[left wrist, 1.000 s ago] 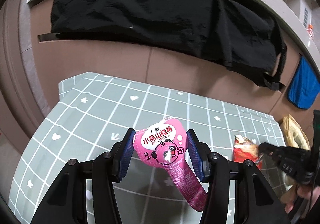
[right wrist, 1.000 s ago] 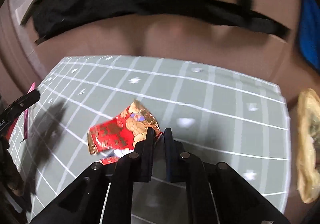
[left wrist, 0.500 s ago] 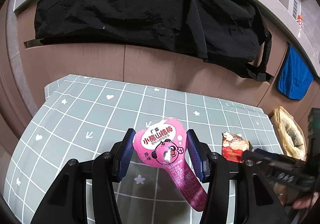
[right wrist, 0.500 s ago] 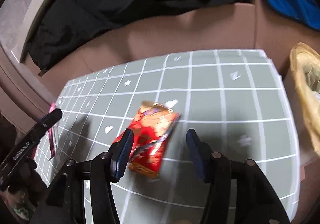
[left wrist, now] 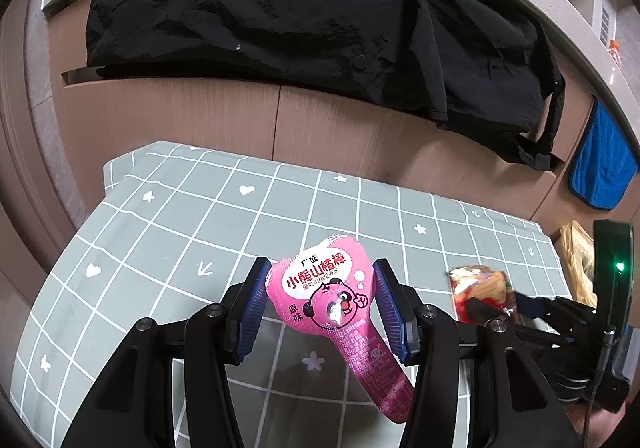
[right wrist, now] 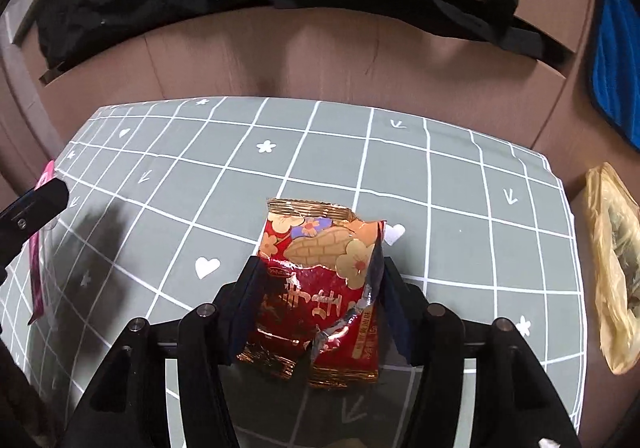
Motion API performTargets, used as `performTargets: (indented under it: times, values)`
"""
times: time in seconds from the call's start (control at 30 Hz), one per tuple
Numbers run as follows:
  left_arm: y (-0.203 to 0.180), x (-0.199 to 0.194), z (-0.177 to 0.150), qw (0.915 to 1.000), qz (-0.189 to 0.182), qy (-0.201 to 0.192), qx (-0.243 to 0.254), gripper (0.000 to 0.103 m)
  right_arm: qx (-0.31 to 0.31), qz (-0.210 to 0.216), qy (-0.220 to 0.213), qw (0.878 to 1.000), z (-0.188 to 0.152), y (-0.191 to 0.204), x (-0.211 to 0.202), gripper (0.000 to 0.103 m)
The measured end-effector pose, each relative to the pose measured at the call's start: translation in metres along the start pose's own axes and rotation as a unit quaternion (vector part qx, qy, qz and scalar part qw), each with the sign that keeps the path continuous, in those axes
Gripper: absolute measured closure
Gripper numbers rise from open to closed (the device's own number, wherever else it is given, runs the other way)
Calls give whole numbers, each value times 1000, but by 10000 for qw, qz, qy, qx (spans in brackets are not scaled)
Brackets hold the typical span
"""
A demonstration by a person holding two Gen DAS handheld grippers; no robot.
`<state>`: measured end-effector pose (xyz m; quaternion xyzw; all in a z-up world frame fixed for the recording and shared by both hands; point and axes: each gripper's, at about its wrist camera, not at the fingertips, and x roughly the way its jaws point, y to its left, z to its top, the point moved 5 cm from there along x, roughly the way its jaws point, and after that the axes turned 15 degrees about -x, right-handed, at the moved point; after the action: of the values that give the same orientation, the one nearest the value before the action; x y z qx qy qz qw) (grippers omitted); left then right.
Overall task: Collect trash
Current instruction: 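Carry the pink pouch and red wrapper over the bin and open both grippers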
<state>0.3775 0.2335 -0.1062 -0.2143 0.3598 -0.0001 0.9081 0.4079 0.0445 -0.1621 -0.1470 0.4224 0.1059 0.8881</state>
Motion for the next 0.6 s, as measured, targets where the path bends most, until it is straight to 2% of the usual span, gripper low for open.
performTargets:
  times: [0.03, 0.13, 0.33, 0.4, 0.5, 0.6]
  values:
    - [-2, -1, -1, 10000, -14, -3, 25, 51, -31, 68, -41, 10000, -2, -2, -3, 93]
    - [-15, -6, -5, 9999, -65, -7, 125, 51, 200, 409, -290, 9985, -9, -13, -18, 96]
    - [-58, -20, -10, 9987, -323, -2, 385, 51, 598, 384, -839, 9939, -21, -52, -67, 97]
    - [-77, -27, -10, 9979, -459, -42, 463, 51, 697, 273, -1008, 9921, -26, -68, -89, 97]
    - [-125, -42, -13, 9943, -795, -144, 695, 51, 899, 46, -1296, 9875, -37, -105, -126, 97]
    - [-169, -57, -14, 9897, -1063, -286, 910, 51, 977, -315, -1559, 9824, -47, -140, -163, 97]
